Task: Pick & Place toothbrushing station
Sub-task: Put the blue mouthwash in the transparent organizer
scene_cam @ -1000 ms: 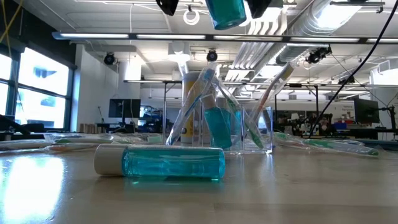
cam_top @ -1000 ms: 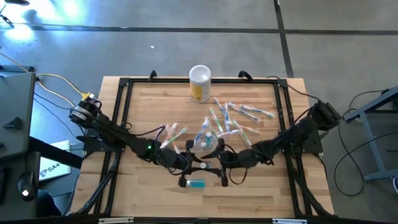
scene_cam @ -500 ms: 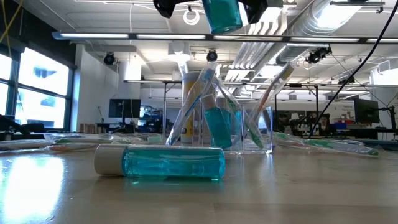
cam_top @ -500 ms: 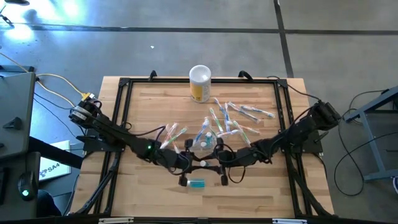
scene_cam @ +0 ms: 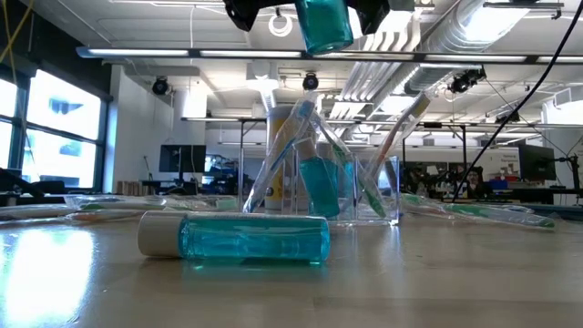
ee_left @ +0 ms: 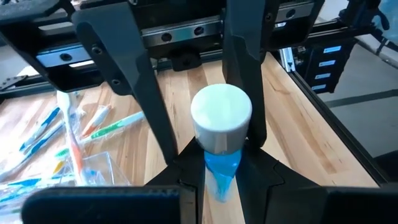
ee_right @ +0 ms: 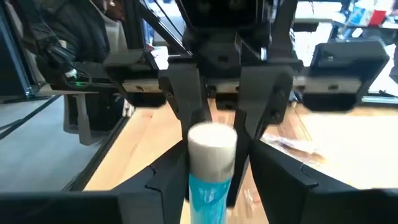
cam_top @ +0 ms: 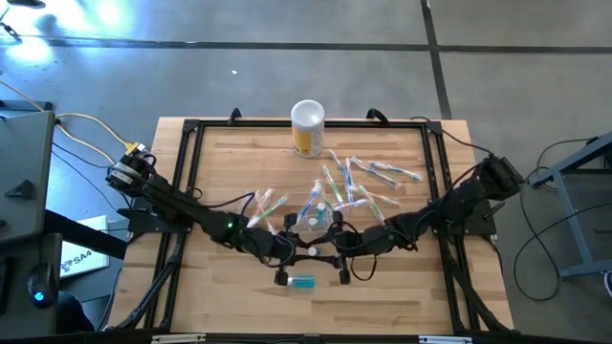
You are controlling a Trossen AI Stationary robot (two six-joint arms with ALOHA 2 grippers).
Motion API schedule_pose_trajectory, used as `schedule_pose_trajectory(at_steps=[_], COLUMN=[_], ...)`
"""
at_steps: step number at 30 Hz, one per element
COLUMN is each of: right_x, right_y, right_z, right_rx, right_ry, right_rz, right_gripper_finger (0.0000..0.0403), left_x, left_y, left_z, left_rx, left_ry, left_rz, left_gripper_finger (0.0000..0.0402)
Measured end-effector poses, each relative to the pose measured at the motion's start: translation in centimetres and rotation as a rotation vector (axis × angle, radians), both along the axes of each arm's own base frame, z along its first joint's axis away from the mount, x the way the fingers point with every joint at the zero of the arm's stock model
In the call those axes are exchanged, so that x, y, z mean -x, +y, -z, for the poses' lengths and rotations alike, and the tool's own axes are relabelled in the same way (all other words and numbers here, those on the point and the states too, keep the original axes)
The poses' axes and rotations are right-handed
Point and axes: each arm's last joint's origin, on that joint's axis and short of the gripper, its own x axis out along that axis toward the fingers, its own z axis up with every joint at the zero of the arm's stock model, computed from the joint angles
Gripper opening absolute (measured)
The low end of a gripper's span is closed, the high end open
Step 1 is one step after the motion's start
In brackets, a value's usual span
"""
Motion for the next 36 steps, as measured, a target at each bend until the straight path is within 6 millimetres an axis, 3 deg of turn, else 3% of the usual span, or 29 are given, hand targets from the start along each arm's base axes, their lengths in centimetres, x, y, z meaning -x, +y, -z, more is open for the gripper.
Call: schedule_pose_trajectory(at_steps=[5, 11, 26, 32, 36], right_x=[-0.2, -0.5, -1.0, -1.0, -1.0], right_y=[0.0, -0.5, -0.8, -0.9, -1.0], right_z=[-0.7, -0.7, 0.5, 0.6, 0.7], right_rx=[-0.001, -0.02, -0.026, -0.024, -0.007], right_ry=[-0.052, -0.055, 0.005, 0.011, 0.018], right_rz=[-0.058, -0.106, -0.11, -0.132, -0.133], right_gripper_finger=[0.0163, 0.0139, 0.0141, 0.0094, 0.0089], left_x=[0.0, 0.0, 0.0, 0.0, 0.0], left_y=[0.1, 0.0, 0.0, 0.0, 0.0], left_z=[0.2, 0.1, 0.1, 0.1, 0.1], left_rx=[-0.007, -0.003, -0.025, -0.023, -0.023], left_ry=[0.01, 0.005, -0.004, -0.008, -0.008], left_rz=[-0.003, -0.003, -0.002, 0.0, -0.001], left_gripper_finger=[0.0053, 0.0053, 0.0053, 0.0053, 0.0053])
